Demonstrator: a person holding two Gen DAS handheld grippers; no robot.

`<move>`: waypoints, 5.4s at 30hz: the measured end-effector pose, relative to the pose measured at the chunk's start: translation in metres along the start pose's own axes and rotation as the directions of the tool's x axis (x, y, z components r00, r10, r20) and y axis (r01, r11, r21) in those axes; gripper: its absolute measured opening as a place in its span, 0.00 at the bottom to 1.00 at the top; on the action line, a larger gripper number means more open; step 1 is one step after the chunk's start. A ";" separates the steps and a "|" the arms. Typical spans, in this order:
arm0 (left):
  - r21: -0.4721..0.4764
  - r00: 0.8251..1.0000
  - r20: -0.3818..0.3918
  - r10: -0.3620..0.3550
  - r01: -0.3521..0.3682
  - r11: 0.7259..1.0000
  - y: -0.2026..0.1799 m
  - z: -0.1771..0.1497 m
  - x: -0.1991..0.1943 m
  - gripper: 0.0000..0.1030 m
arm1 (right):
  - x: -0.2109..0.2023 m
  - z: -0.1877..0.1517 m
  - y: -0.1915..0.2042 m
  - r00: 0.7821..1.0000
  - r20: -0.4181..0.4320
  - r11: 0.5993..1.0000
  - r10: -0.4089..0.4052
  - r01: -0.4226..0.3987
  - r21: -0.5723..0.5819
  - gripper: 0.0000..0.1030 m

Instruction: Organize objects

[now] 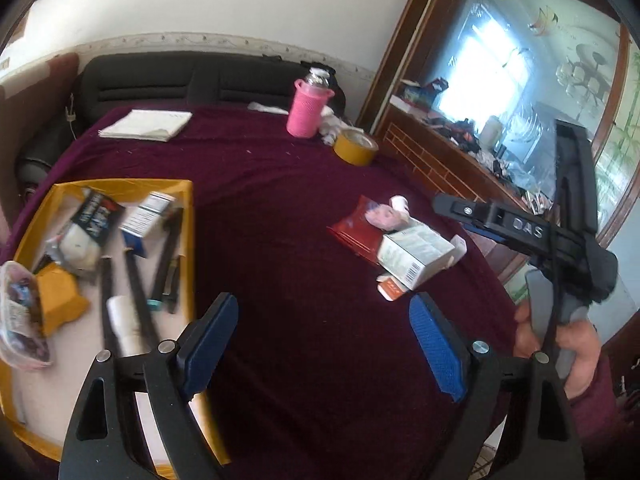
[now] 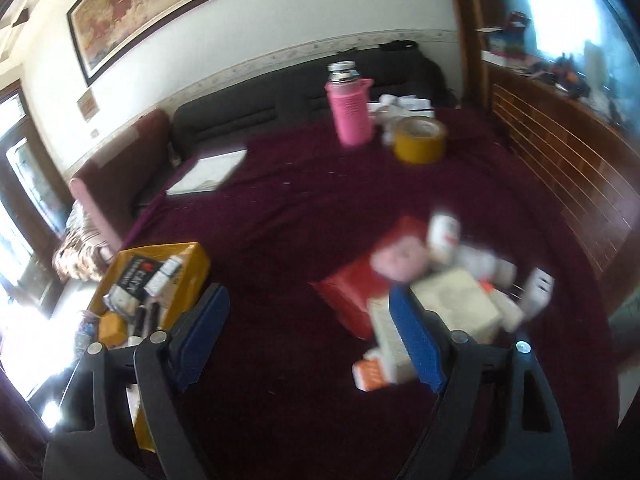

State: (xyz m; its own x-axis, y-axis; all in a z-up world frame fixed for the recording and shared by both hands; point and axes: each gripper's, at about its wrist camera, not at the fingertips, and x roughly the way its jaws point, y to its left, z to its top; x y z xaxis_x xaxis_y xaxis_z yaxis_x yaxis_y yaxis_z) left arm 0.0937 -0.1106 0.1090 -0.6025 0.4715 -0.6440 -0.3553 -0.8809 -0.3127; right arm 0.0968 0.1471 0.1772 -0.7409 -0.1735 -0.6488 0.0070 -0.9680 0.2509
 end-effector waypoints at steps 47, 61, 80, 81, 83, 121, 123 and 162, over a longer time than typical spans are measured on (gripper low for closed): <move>0.008 0.883 -0.154 0.443 -0.447 0.894 -0.015 -0.008 0.176 0.99 | 0.029 -0.104 -0.085 0.980 -0.134 0.975 0.148 -0.122 0.187 0.80; 0.008 0.883 -0.154 0.443 -0.448 0.894 -0.016 -0.009 0.175 0.99 | 0.027 -0.105 -0.088 0.974 -0.123 0.964 0.190 -0.161 0.214 0.80; 0.007 0.883 -0.154 0.444 -0.448 0.894 -0.015 -0.007 0.176 0.99 | 0.027 -0.104 -0.091 0.967 -0.113 0.951 0.230 -0.198 0.236 0.80; 0.008 0.883 -0.154 0.444 -0.448 0.894 -0.015 -0.008 0.176 0.99 | 0.027 -0.104 -0.091 0.967 -0.113 0.951 0.229 -0.198 0.236 0.80; 0.007 0.883 -0.154 0.443 -0.448 0.894 -0.015 -0.008 0.175 0.99 | 0.027 -0.104 -0.091 0.967 -0.114 0.952 0.229 -0.198 0.236 0.80; 0.053 0.978 0.014 0.210 -0.210 0.976 -0.031 -0.004 0.081 0.98 | -0.032 -0.097 -0.088 0.982 -0.003 0.975 0.186 -0.184 0.126 0.80; 0.047 0.984 0.045 0.174 -0.176 0.983 -0.033 -0.003 0.063 0.98 | -0.048 -0.074 -0.090 0.983 0.051 0.978 0.178 -0.183 0.105 0.81; 0.153 0.997 -0.009 0.075 -0.073 0.985 -0.072 0.088 0.114 0.98 | 0.023 0.009 -0.163 0.989 0.097 0.962 0.108 -0.128 0.239 0.20</move>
State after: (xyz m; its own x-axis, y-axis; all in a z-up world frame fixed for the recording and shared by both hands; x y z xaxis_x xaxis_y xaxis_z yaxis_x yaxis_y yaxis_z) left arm -0.0120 0.0101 0.1199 -0.6212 0.4036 -0.6718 -0.4157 -0.8964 -0.1541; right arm 0.0725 0.3021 0.1279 -0.7975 -0.2582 -0.5453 -0.0592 -0.8660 0.4965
